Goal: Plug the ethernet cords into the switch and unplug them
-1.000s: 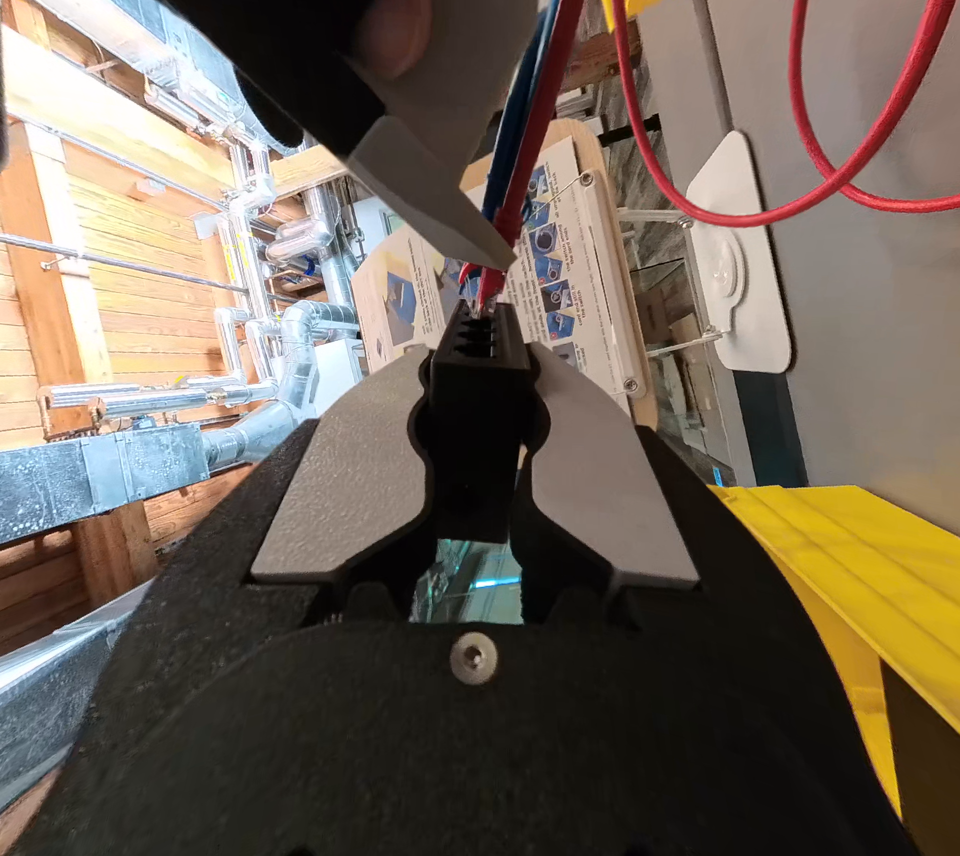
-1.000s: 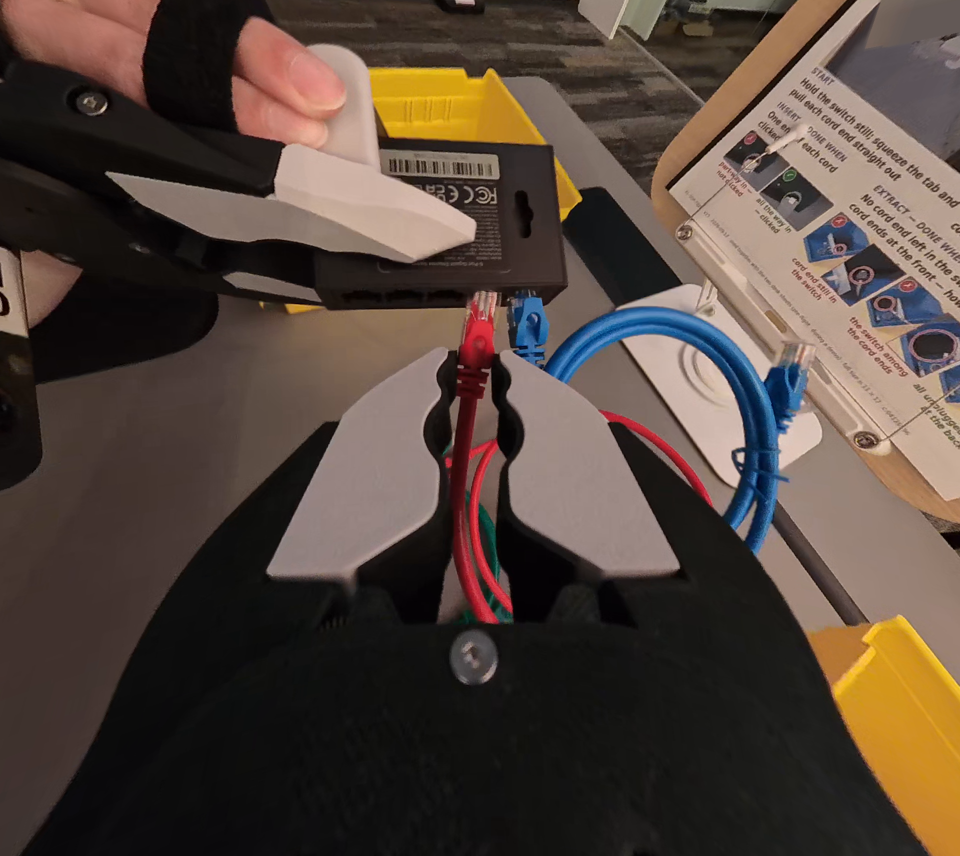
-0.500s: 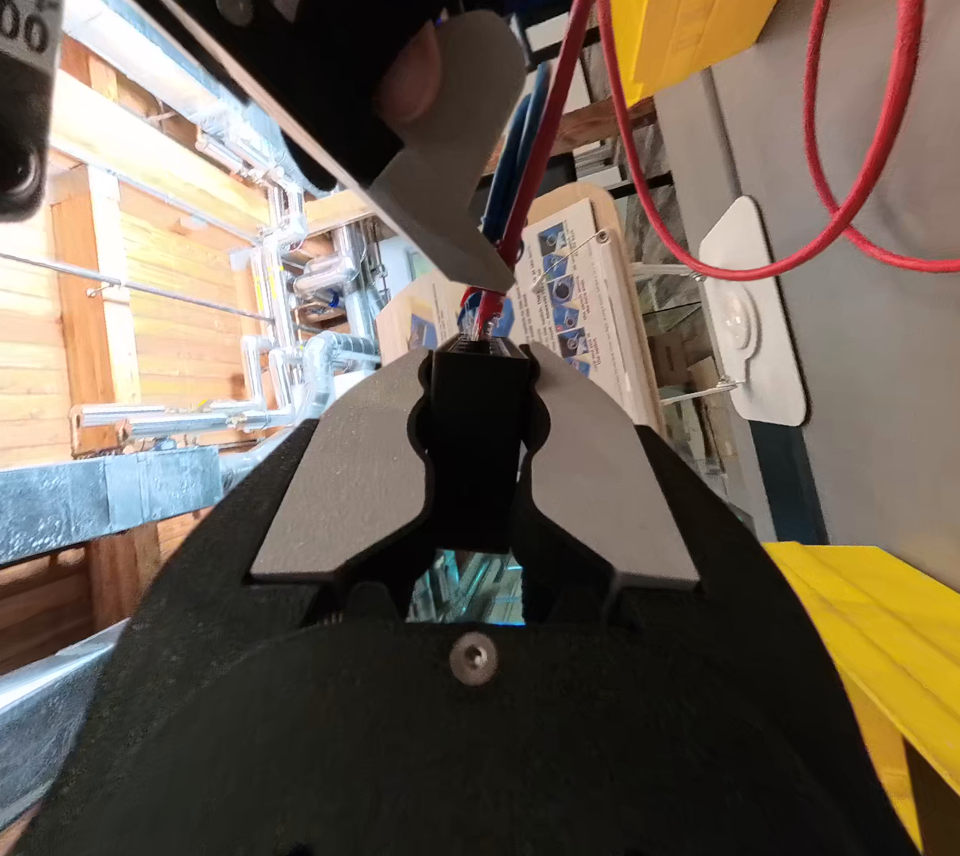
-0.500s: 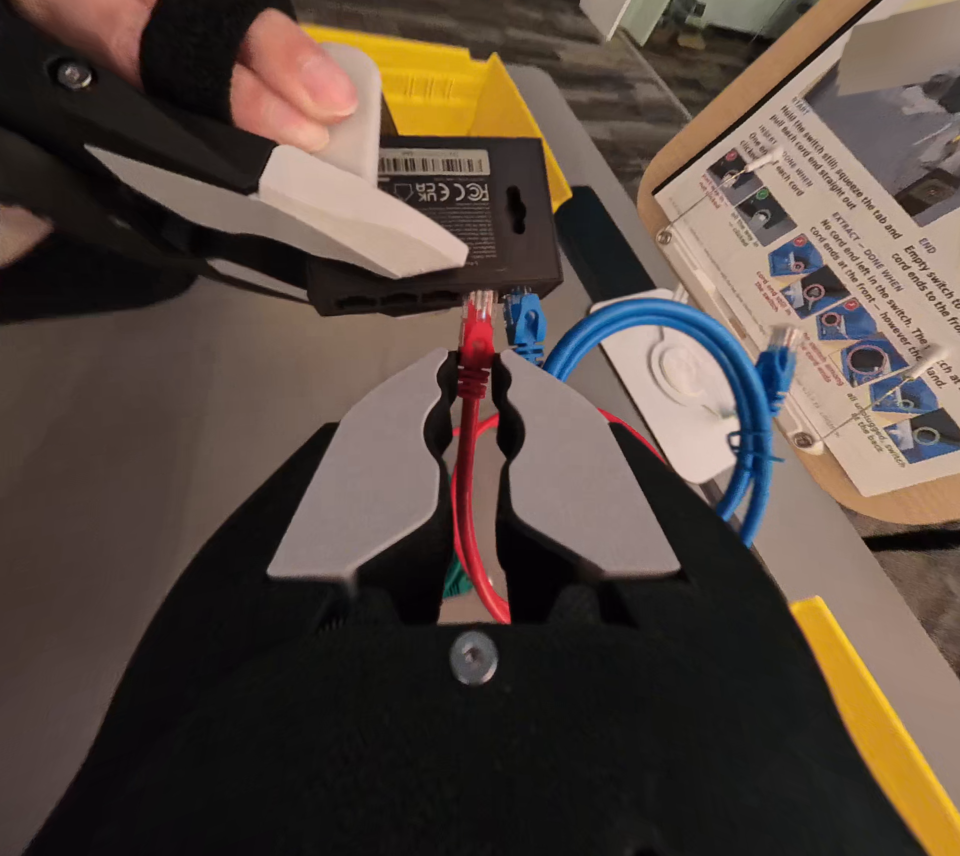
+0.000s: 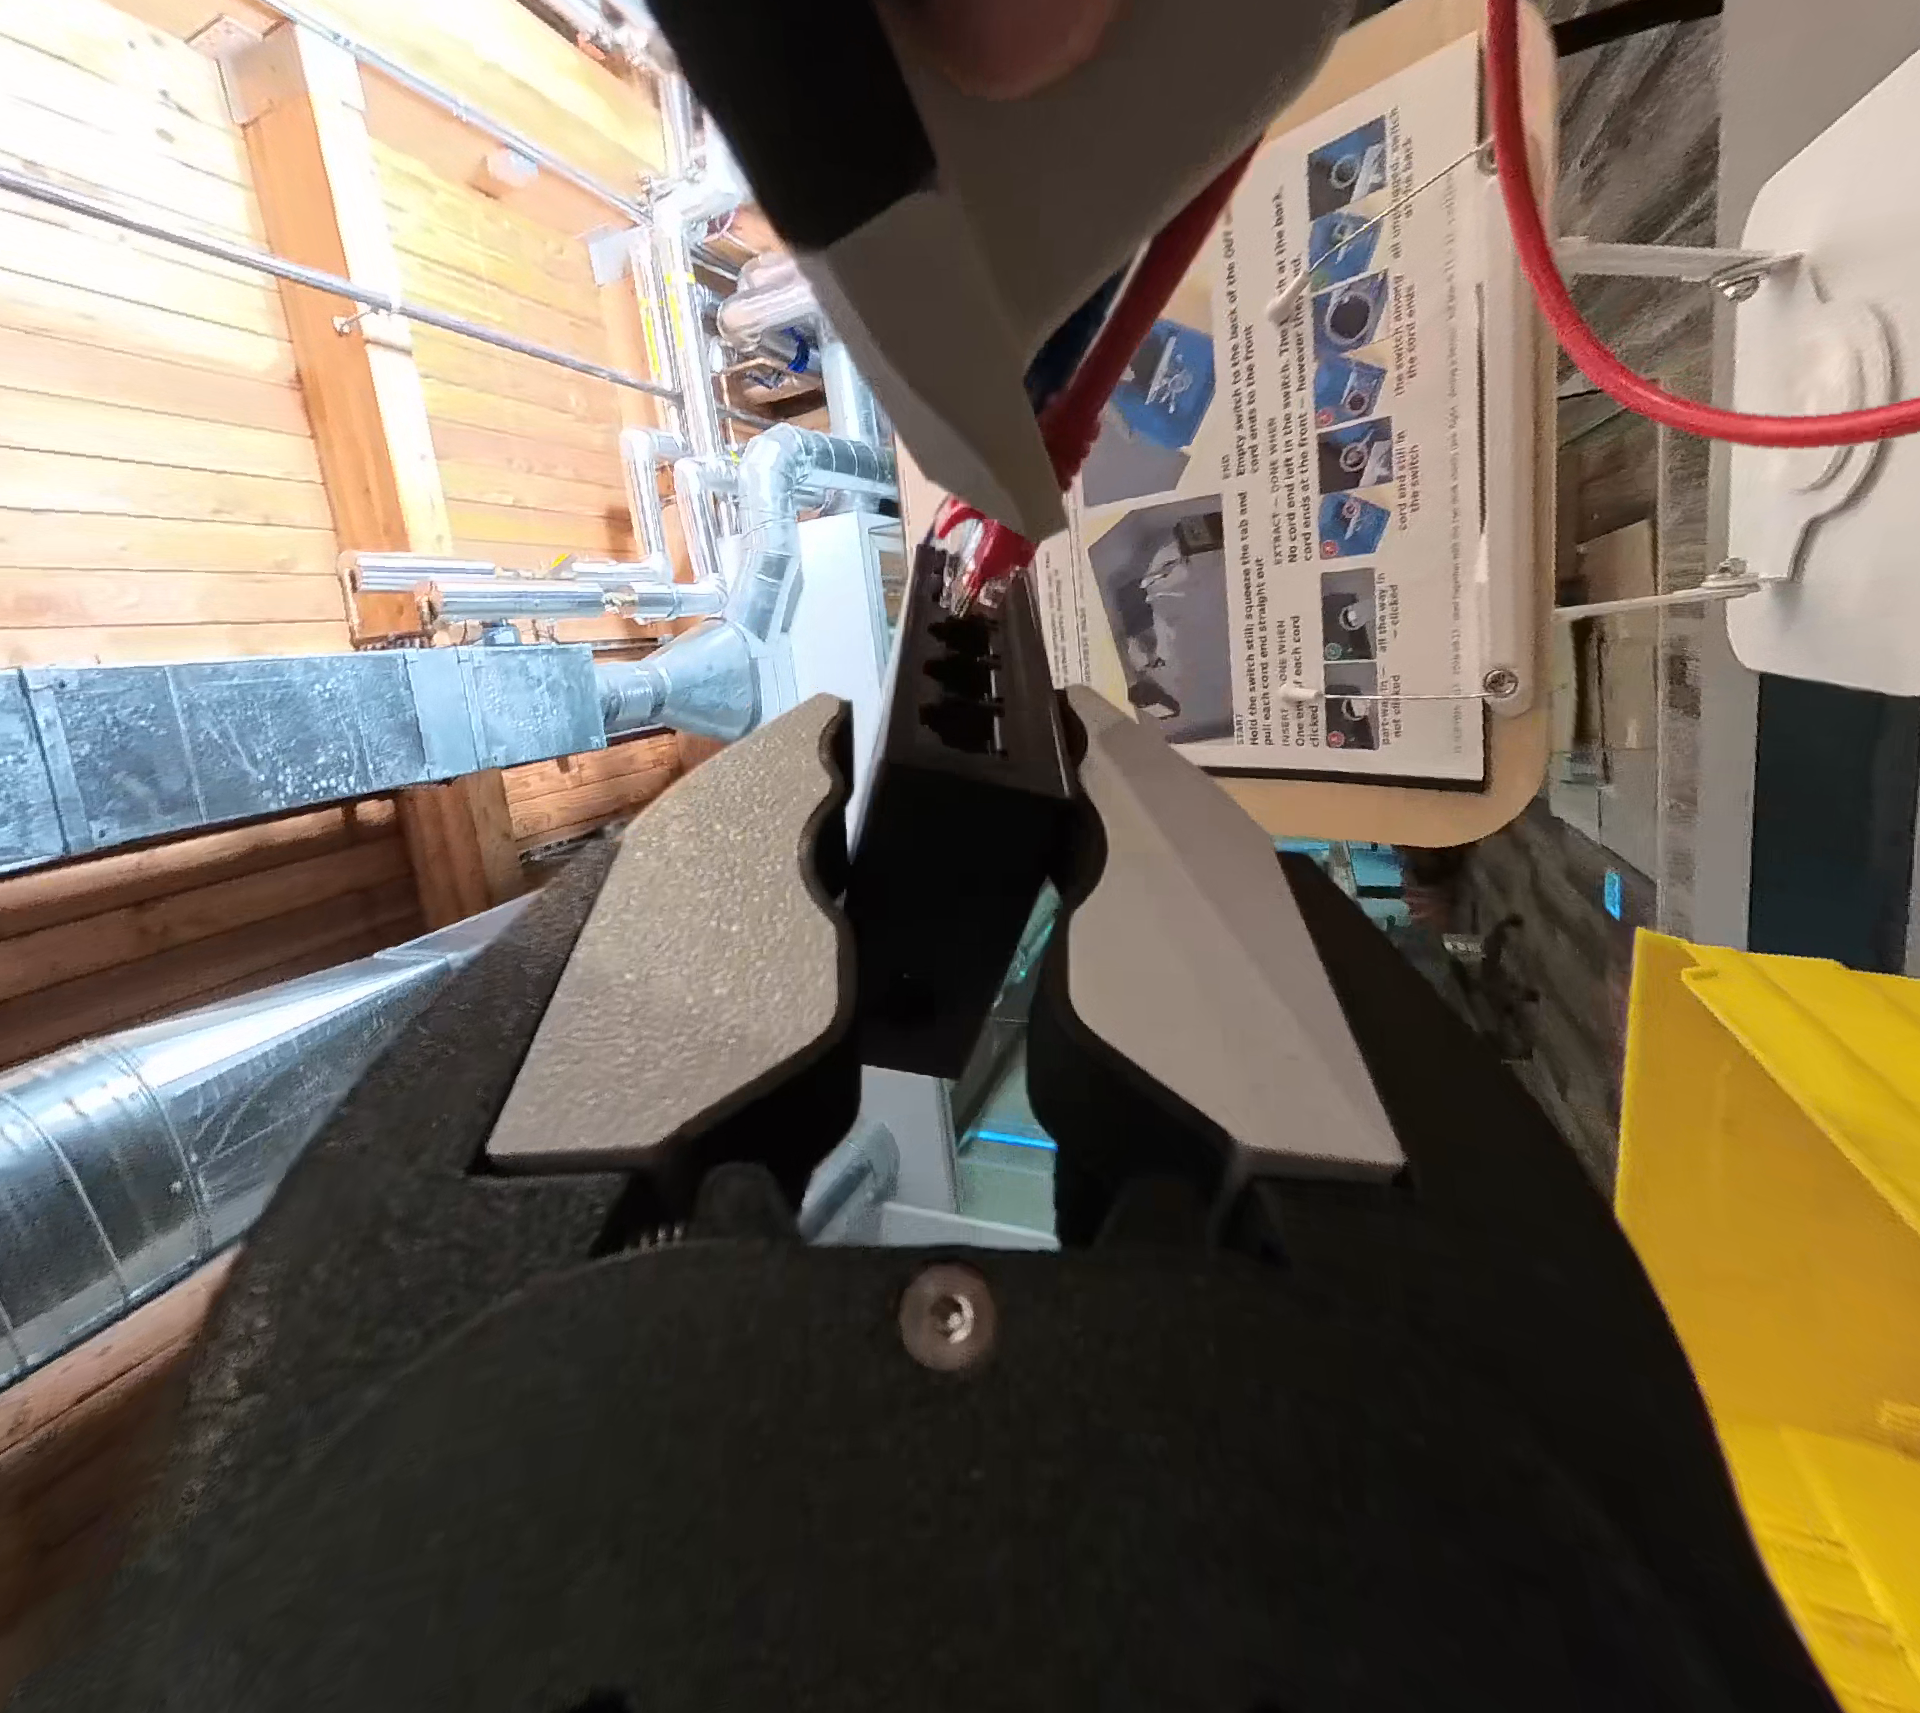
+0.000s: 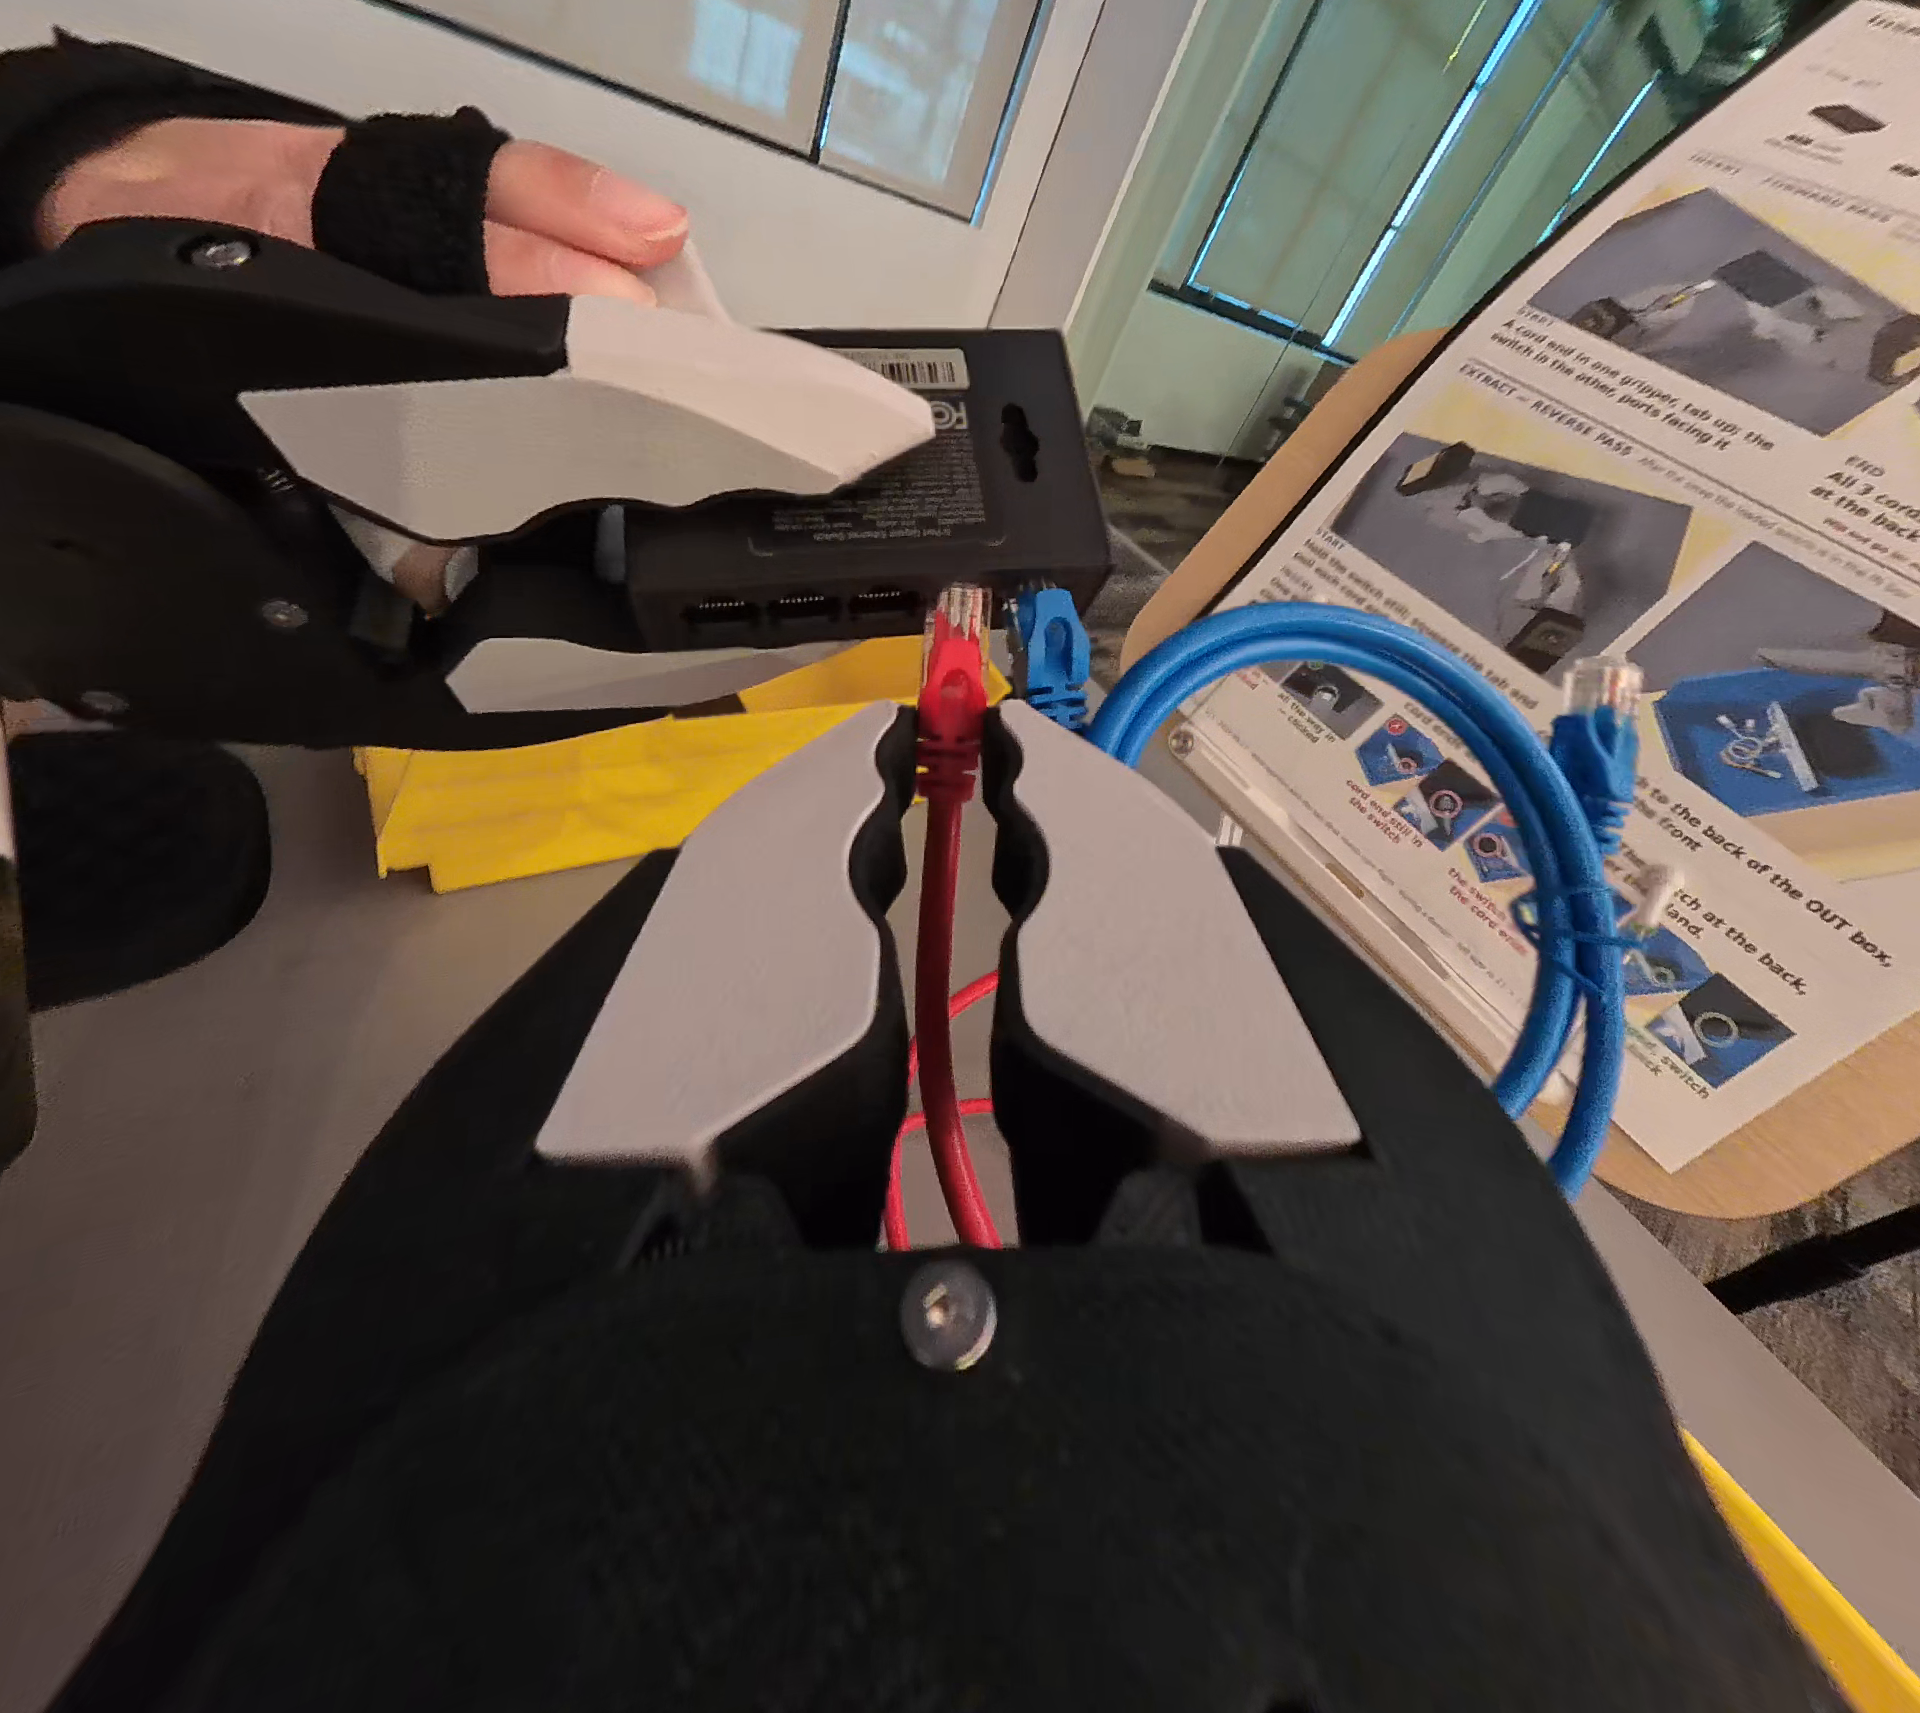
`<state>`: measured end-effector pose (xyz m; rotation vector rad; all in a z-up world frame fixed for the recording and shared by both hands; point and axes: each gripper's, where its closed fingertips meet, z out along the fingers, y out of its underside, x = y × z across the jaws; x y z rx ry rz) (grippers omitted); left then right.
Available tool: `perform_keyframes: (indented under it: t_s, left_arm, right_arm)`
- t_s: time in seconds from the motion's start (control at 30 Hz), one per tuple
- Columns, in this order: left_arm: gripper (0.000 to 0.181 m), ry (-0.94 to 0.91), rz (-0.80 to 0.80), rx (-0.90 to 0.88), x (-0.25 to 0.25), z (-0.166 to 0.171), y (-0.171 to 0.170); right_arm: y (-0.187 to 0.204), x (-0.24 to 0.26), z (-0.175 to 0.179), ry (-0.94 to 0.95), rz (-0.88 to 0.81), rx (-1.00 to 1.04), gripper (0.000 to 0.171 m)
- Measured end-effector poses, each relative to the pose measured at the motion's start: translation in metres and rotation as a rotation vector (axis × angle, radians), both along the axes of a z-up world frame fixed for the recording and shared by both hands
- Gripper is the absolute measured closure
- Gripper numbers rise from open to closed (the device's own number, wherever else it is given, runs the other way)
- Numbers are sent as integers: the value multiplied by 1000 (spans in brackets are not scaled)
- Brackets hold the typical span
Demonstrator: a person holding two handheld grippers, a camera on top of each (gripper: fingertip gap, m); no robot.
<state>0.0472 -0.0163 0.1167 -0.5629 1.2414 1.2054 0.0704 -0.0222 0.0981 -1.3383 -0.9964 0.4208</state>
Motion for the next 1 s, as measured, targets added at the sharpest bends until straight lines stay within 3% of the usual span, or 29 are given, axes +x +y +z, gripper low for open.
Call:
perform_keyframes:
  t_s: [0.33,0.63,0.87,1.0]
  left_arm:
    - [136,-125,-35,9,-2,16,-6]
    - [114,-171,-110,-14,10,17,-13]
    - [115,-252,-264,-31,23,29,-41]
    - [114,-467,-431,-134,19,52,-60]
  right_arm:
    - [-4,-6,13,131,-63,53,159]
    - [-4,-1,19,181,-78,66,159]
    - [-8,7,31,233,-92,97,159]
    - [-7,16,37,250,-114,118,159]
